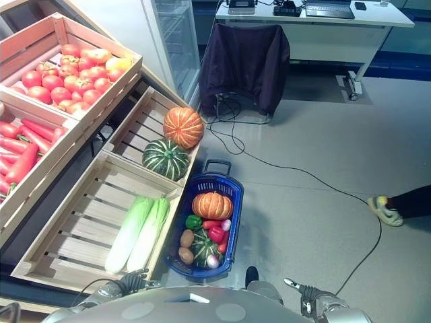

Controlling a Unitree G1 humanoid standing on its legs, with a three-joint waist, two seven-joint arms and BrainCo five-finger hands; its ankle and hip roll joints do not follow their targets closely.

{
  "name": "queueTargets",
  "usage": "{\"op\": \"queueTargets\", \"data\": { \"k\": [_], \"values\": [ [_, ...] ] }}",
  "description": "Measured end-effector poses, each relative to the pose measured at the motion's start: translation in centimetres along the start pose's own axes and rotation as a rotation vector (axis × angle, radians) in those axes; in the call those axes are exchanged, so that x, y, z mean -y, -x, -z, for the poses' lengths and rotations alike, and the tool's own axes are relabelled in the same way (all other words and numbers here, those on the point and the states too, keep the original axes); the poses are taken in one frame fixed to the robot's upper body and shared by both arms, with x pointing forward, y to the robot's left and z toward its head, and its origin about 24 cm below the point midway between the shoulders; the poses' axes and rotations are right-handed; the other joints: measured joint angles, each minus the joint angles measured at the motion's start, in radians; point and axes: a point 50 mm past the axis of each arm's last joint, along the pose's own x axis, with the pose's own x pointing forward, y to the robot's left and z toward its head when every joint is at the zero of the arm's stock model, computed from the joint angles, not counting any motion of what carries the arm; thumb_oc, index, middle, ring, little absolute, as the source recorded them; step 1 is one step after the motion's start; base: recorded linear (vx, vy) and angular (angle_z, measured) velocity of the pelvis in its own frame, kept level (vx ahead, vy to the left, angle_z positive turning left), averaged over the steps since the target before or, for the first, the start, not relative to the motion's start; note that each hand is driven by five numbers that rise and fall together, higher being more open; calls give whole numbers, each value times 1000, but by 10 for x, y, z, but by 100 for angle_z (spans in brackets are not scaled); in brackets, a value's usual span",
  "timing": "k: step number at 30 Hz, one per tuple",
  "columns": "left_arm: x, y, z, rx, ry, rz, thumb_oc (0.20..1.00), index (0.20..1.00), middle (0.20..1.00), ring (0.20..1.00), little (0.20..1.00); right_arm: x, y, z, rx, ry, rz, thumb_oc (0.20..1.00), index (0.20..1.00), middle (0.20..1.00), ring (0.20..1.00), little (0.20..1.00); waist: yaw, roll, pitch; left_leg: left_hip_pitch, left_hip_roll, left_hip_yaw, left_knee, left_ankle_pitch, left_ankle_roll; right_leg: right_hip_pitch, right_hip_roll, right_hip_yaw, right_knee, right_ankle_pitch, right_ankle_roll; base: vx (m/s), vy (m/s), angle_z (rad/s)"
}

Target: Pick up fruits and vegetables into the basket

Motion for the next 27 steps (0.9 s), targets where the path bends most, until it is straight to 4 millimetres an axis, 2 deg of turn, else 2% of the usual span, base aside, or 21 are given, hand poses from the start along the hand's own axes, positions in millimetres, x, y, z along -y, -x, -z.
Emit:
{"op": "queueTargets", "data": {
  "k": [27],
  "values": [
    [1, 0, 0, 1, 3, 18, 1000, 1000, 1000, 1000, 1000, 0, 0, -1, 2, 0, -1, 1000, 1000, 1000, 1000, 1000, 0, -4, 10, -2, 0, 0, 0, 0, 0, -2, 0, 0, 0, 0, 0, 12, -3, -1]
  ]
}}
